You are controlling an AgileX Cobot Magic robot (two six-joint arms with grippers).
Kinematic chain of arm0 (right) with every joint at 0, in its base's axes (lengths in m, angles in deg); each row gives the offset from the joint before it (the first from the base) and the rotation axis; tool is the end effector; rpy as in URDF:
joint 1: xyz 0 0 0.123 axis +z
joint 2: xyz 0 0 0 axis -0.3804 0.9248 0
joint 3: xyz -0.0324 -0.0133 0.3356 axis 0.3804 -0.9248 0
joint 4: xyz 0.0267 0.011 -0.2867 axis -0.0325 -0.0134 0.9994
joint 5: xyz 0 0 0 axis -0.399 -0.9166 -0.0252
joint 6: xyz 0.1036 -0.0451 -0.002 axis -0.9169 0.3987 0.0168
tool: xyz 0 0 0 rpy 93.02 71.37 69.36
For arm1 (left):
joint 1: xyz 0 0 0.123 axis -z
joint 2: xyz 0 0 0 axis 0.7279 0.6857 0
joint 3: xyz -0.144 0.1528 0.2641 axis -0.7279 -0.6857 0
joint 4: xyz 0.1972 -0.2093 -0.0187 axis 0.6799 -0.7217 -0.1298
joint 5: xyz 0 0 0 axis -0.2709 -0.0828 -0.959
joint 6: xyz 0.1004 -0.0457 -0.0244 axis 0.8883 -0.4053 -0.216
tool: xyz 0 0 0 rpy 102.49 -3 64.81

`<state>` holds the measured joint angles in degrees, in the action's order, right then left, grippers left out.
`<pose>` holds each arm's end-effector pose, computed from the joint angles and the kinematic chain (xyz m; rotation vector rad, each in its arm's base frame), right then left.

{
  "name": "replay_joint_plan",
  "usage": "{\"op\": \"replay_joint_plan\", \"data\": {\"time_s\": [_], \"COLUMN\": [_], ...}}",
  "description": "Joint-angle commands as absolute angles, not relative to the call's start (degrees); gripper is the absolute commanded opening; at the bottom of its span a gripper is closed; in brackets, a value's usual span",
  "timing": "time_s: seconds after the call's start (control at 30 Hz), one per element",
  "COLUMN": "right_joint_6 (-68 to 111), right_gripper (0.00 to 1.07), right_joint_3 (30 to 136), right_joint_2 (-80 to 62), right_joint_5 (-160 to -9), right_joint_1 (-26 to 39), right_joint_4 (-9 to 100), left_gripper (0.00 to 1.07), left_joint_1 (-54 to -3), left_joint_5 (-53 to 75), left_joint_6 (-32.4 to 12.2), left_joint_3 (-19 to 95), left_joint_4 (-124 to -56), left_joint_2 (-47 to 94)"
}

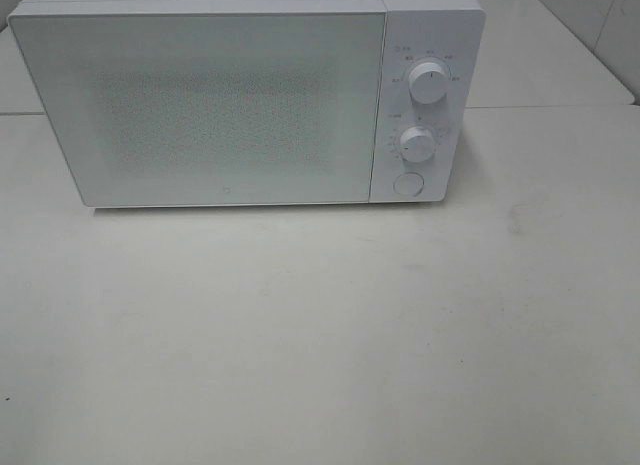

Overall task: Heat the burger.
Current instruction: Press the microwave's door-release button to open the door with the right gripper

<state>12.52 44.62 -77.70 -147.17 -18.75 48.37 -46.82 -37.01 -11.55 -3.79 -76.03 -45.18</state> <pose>-0.0061 -0.0046 0.2898 0.0199 2.0100 0.0406 -0.0053 -0.0013 0.2876 0.0397 2.0151 0.0118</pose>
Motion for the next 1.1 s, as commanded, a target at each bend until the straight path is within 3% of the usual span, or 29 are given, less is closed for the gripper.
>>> {"op": "replay_joint_plan", "data": {"time_s": [0.03,0.57,1.1], "right_joint_6": [12.9,13.2,13.1], "right_gripper": [0.76,0.76,0.76], "right_joint_3": [44.5,44.5,47.3], "right_joint_2": [-79.2,-78.4,-61.7], "right_joint_5": [-146.7,-146.7,-137.4], "right_joint_1": [-19.0,-19.0,-18.9], "right_joint_4": [48.4,48.4,48.7], "left_gripper": [0.94,0.94,0.94], "left_joint_1": [-47.0,-47.0,-47.0], "left_joint_5": [-36.5,-36.5,-36.5], "left_joint_6": [-11.8,-11.8,-11.8], "left_joint_3": [-4.0,-4.0,-4.0], "left_joint_4": [-76.3,-76.3,-76.3], "left_joint_2": [-46.5,-46.5,-46.5]}}
